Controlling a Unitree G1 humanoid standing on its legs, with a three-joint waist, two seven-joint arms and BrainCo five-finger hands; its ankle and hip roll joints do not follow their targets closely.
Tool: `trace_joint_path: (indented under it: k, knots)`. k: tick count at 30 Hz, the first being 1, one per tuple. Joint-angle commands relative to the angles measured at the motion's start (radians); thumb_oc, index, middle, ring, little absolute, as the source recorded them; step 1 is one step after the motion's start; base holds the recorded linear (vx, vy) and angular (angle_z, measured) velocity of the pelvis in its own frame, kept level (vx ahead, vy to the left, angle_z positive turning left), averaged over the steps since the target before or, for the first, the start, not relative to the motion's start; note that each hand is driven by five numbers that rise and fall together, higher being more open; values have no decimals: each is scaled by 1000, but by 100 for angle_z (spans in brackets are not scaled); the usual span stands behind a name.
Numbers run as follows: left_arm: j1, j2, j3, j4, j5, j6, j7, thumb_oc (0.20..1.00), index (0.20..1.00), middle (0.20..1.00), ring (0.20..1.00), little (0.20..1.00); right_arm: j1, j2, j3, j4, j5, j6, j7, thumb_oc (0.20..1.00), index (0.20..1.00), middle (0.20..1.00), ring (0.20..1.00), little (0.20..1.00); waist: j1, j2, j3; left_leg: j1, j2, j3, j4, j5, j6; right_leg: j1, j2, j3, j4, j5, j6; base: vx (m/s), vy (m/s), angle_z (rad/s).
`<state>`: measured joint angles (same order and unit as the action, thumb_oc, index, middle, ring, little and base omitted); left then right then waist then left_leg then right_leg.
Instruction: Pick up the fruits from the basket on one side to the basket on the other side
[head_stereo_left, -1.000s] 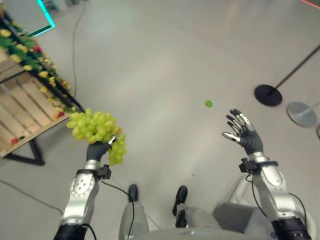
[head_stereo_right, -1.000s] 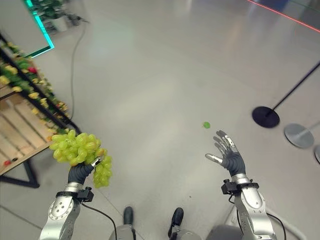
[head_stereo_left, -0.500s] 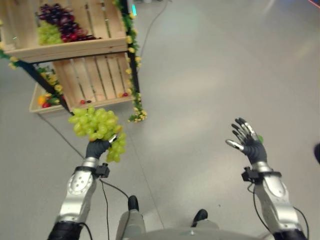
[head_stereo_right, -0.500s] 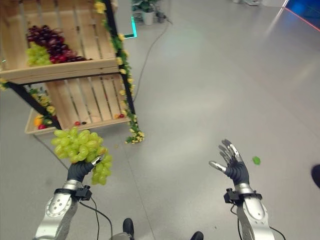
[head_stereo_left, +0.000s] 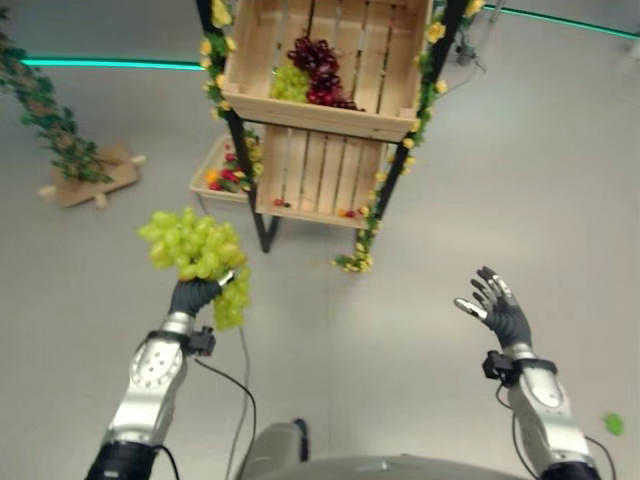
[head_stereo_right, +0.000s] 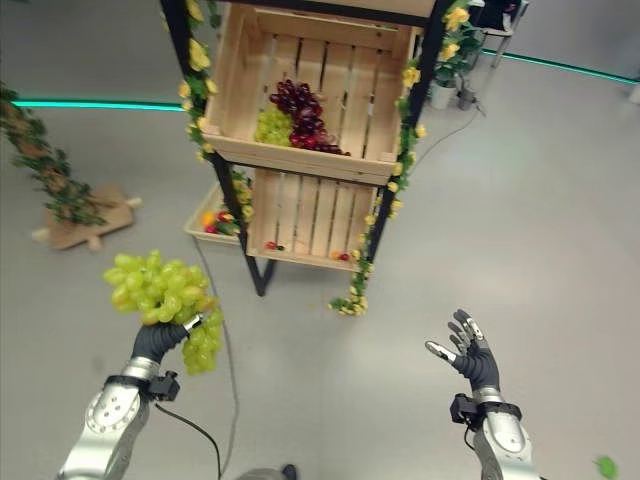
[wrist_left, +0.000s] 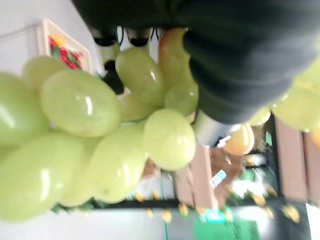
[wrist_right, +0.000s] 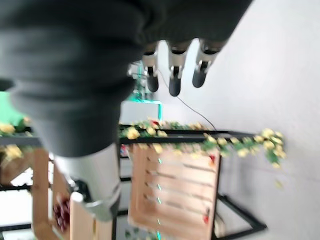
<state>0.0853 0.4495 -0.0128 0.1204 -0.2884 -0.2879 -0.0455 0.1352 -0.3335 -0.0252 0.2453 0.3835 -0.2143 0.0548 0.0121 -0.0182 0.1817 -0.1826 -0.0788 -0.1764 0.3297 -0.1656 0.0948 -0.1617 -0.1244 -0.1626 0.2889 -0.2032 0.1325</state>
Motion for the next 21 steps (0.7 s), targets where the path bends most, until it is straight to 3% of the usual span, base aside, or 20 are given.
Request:
trace_joint_path:
  k: [1, 3, 7, 10, 15, 18, 19, 20, 21]
  knots:
    - [-45, 33, 36, -77, 7, -53, -10, 200, 200, 200, 200, 200, -75, -34, -44, -38, 3, -50, -3, 1000, 1000, 1000, 1000, 1000, -43, -11, 17, 212, -23, -68, -299, 82, -78, -109, -12, 38, -281, 274, 26, 242, -19, 94]
    - [-51, 27, 32, -71, 9, -52, -12, 200, 200, 200, 200, 200, -74, -32, -48, -40, -1, -46, -4, 1000, 1000, 1000, 1000, 1000, -54, -8, 23, 237, -31, -111, -312, 78, -81, -123, -12, 58, -317, 297, 42, 232, -73, 125]
    - [-61, 13, 21, -58, 13, -52, -16, 200, 200, 200, 200, 200, -72, -31, -52, -33, -7, -42, -4, 1000, 1000, 1000, 1000, 1000, -46, -25, 22, 275, -32, -151, -325, 48, -96, -105, -49, 18, -351, 347, 59, 227, -176, 94]
    - [-52, -4, 18, -46, 10, -52, -10, 200, 200, 200, 200, 200, -78, -34, -48, -30, -8, -42, -5, 1000, 1000, 1000, 1000, 1000, -40, -26, -2, 300, -2, -152, -334, 22, -110, -81, -67, -2, -327, 369, 59, 306, -256, 106]
    - [-35, -18, -3, -55, -16, -45, -18, 200, 200, 200, 200, 200, -65, -53, -58, -39, 4, -42, 3, 1000, 1000, 1000, 1000, 1000, -36, -4, -28, 330, 97, -161, -306, -10, -168, -50, -45, -64, -230, 283, 24, 290, -308, 42]
    - [-36, -26, -16, -53, -31, -42, -27, 200, 200, 200, 200, 200, -49, -63, -65, -40, 17, -49, 5, 1000, 1000, 1000, 1000, 1000, -48, 7, -37, 306, 142, -140, -217, 49, -220, -8, -7, -90, -214, 233, -1, 257, -305, 32]
    - [-33, -29, -19, -52, -46, -38, -36, 200, 200, 200, 200, 200, -45, -73, -63, -34, 24, -48, 9, 1000, 1000, 1000, 1000, 1000, -47, 5, -36, 271, 128, -138, -130, 119, -243, 32, 17, -81, -228, 217, -21, 185, -213, 49]
    - [-32, -29, -19, -52, -46, -39, -36, 200, 200, 200, 200, 200, -45, -73, -62, -34, 25, -48, 9, 1000, 1000, 1000, 1000, 1000, -48, 4, -35, 269, 126, -139, -125, 118, -242, 33, 15, -81, -230, 218, -20, 176, -201, 36]
    - [-26, -29, -20, -47, -52, -36, -37, 200, 200, 200, 200, 200, -40, -74, -60, -33, 31, -50, 12, 1000, 1000, 1000, 1000, 1000, -46, 0, -31, 243, 119, -132, -55, 164, -250, 58, 32, -69, -236, 204, -36, 157, -175, 18]
